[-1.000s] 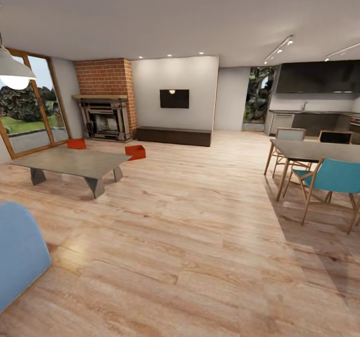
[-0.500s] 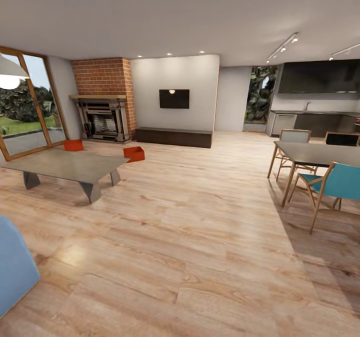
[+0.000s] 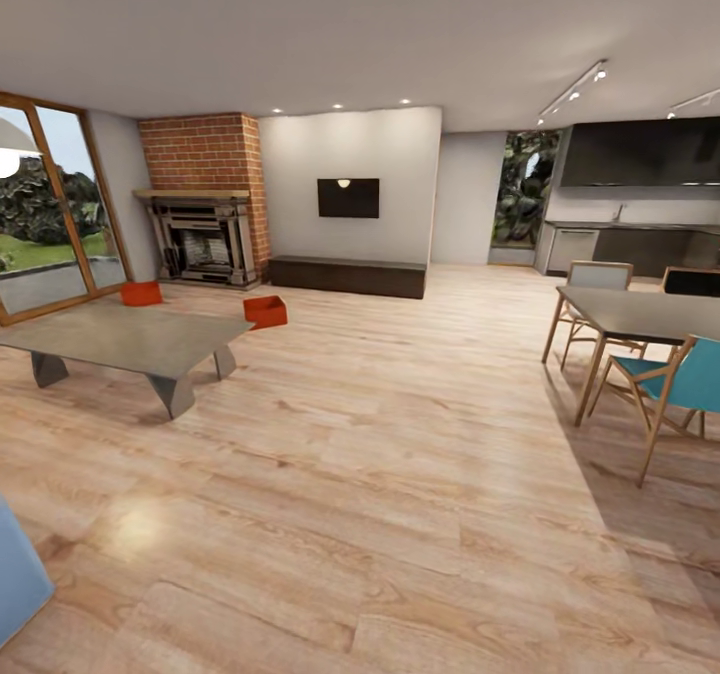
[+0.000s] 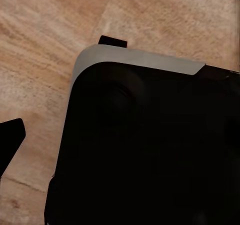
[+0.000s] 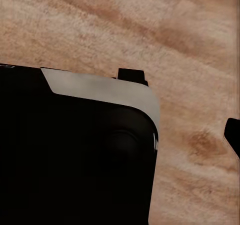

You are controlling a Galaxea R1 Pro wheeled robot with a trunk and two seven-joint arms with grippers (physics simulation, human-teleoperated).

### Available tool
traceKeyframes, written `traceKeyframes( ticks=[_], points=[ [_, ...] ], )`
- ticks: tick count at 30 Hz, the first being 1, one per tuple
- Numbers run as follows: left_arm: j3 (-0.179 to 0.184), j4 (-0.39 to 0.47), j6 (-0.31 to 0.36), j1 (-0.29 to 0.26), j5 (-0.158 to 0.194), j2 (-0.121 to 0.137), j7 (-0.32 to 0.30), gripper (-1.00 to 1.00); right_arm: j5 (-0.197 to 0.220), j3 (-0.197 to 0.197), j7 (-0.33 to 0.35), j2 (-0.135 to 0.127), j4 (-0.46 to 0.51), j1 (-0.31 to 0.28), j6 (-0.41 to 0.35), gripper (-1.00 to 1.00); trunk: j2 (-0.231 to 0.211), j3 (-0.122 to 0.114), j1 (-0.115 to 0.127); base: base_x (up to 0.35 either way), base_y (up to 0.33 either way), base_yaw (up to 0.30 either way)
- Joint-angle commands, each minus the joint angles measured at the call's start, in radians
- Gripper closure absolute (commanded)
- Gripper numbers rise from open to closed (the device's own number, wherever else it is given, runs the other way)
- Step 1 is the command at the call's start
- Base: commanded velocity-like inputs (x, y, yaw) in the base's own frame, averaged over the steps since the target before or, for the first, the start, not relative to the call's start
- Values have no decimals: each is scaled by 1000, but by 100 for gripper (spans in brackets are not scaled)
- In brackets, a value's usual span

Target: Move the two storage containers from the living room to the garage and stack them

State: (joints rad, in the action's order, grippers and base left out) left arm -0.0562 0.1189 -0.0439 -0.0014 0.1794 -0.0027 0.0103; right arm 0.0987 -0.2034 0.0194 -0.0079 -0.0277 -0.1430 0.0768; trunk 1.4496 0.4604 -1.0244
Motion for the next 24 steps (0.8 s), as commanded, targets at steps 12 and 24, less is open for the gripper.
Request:
traceKeyframes(
  ticks=[12,24],
  points=[
    [-5,1,-2,0,2,0,0,-100,10,-8,2,0,-3,-1,6,-100,0,1,-1,323,0,0],
    [-5,0,-2,0,2,0,0,-100,10,-8,2,0,-3,-1,6,-100,0,1,-1,323,0,0]
  ],
)
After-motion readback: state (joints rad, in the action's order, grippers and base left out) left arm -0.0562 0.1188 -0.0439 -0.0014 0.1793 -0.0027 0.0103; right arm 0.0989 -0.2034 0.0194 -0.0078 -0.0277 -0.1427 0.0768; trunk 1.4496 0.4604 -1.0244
